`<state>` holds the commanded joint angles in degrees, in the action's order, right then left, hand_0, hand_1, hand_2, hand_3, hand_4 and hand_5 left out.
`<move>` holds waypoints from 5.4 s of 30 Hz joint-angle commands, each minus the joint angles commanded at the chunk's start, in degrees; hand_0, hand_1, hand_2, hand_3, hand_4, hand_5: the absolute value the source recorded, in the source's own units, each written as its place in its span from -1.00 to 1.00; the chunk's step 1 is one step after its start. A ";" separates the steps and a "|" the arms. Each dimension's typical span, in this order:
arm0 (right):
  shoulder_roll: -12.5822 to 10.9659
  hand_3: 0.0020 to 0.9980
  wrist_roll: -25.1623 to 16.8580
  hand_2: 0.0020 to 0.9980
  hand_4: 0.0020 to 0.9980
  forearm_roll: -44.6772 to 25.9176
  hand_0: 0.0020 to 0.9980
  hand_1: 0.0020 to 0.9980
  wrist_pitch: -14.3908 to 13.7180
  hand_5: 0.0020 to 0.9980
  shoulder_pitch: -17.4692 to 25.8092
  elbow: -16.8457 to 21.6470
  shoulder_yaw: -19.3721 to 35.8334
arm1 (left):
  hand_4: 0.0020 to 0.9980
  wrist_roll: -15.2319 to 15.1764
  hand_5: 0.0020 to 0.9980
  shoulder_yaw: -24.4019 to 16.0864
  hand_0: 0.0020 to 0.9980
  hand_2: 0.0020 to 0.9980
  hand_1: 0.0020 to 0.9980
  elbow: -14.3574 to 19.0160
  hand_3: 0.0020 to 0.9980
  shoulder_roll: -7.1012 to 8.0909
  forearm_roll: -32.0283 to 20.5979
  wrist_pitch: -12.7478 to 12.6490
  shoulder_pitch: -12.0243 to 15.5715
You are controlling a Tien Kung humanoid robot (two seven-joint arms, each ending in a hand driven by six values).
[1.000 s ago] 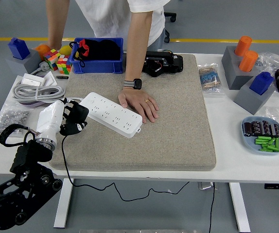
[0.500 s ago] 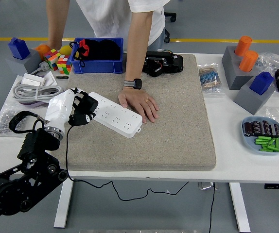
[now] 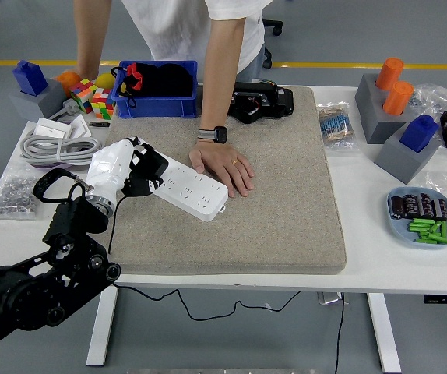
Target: Press the white button,pick up the black plug,place it near the board,insert it into the board
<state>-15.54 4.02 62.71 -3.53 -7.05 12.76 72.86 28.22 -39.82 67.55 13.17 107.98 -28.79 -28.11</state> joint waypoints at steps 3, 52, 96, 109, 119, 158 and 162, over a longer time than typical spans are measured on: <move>0.02 0.16 -0.01 0.15 0.31 0.01 0.23 0.16 0.00 -0.21 0.04 0.03 0.06 | 0.38 -0.01 -1.00 0.54 -0.18 -0.14 -0.16 -1.63 0.10 -0.43 -0.38 0.12 -0.45; 0.08 0.16 -0.05 0.15 0.30 0.09 0.23 0.15 0.00 -0.22 0.07 0.00 0.50 | 0.42 1.05 -1.00 2.24 -0.21 -0.14 -0.17 -5.98 0.10 -0.83 -0.16 1.33 -1.80; 0.03 0.16 -0.10 0.15 0.30 -0.12 0.23 0.15 0.08 -0.22 -0.02 0.02 -0.02 | 1.00 -6.25 0.22 1.01 0.96 1.00 1.00 -6.05 1.00 -0.73 -7.62 3.58 -1.26; 0.03 0.16 -0.14 0.15 0.30 -0.03 0.23 0.15 0.06 -0.23 0.13 0.02 -0.07 | 1.00 -18.31 0.45 -2.96 1.00 0.93 1.00 -1.96 0.82 1.28 -7.62 -2.27 1.62; 0.11 0.16 -0.20 0.15 0.30 0.22 0.22 0.15 0.01 -0.23 0.18 0.04 0.73 | 0.94 -25.79 0.35 -3.06 0.92 0.61 0.79 1.80 0.58 5.38 -8.01 -4.23 5.96; 0.18 0.16 -0.43 0.14 0.30 0.09 0.22 0.15 -0.09 -0.22 0.07 0.13 1.00 | 0.82 -24.89 0.24 0.75 0.81 0.69 0.82 -1.38 0.61 7.60 -3.60 -1.58 7.28; 0.18 0.16 -0.45 0.14 0.30 0.05 0.22 0.15 -0.08 -0.22 0.05 0.12 1.06 | 0.81 -24.59 0.24 1.22 0.80 0.69 0.82 -1.71 0.61 7.20 -3.61 -1.45 6.63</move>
<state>-15.36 3.57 62.76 -3.62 -7.01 12.88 73.92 3.63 -38.60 65.83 20.37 104.37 -30.25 -21.48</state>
